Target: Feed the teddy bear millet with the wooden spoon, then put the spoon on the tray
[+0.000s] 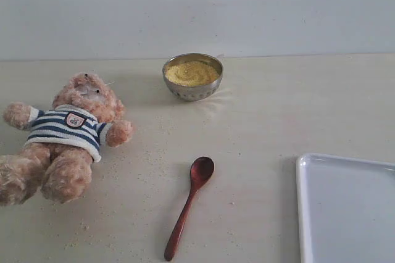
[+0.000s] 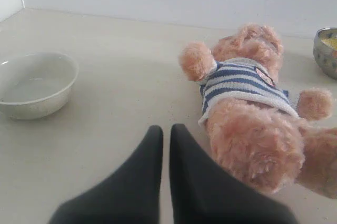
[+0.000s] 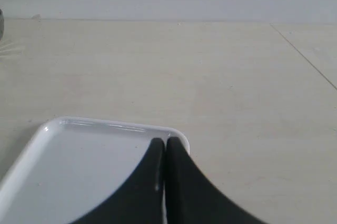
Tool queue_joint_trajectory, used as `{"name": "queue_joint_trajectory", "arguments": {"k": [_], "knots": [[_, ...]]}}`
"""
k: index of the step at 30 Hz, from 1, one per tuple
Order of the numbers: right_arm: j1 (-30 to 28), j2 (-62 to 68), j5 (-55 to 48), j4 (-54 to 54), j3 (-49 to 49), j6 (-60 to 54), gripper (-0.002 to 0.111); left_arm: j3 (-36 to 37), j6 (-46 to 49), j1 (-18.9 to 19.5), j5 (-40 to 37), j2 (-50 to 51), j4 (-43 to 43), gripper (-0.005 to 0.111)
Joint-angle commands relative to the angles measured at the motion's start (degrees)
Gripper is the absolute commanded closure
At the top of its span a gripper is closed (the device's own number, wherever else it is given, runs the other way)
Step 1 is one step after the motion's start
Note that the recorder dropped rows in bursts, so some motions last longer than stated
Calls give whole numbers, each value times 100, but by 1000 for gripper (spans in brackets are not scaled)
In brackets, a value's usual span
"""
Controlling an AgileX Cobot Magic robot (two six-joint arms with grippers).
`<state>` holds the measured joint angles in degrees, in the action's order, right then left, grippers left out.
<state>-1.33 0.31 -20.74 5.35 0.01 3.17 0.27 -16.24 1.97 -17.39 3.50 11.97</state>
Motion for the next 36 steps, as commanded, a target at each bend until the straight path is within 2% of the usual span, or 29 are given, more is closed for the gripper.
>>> {"name": "queue_joint_trajectory", "arguments": {"k": [1, 11, 14, 18, 21, 26, 29, 32, 34, 36], "knots": [[-39, -31, 4, 12, -1, -6, 107, -27, -2, -29, 66, 26, 9, 102], [-39, -31, 4, 12, -1, -6, 107, -27, 171, -29, 267, 26, 160, 102], [-39, -31, 4, 12, -1, -6, 107, -27, 31, -29, 739, 26, -297, 102], [-39, -31, 4, 12, -1, -6, 107, -27, -536, -29, 1491, 26, -1543, 102], [-39, -31, 4, 12, -1, -6, 107, -27, -548, -29, 1848, 26, -1734, 102], [-39, -31, 4, 12, -1, -6, 107, -27, -583, -29, 1890, 26, -1734, 102], [-39, -31, 4, 12, -1, -6, 107, -27, -947, -29, 1998, 26, -1734, 102], [-39, -31, 4, 12, -1, -6, 107, -27, -1349, -29, 2624, 26, -1734, 102], [-39, -31, 4, 12, -1, -6, 107, -27, -1396, -29, 3401, 26, -1762, 102], [-39, -31, 4, 12, -1, -6, 107, -27, -1408, -29, 4510, 115, -2009, 102]]}}
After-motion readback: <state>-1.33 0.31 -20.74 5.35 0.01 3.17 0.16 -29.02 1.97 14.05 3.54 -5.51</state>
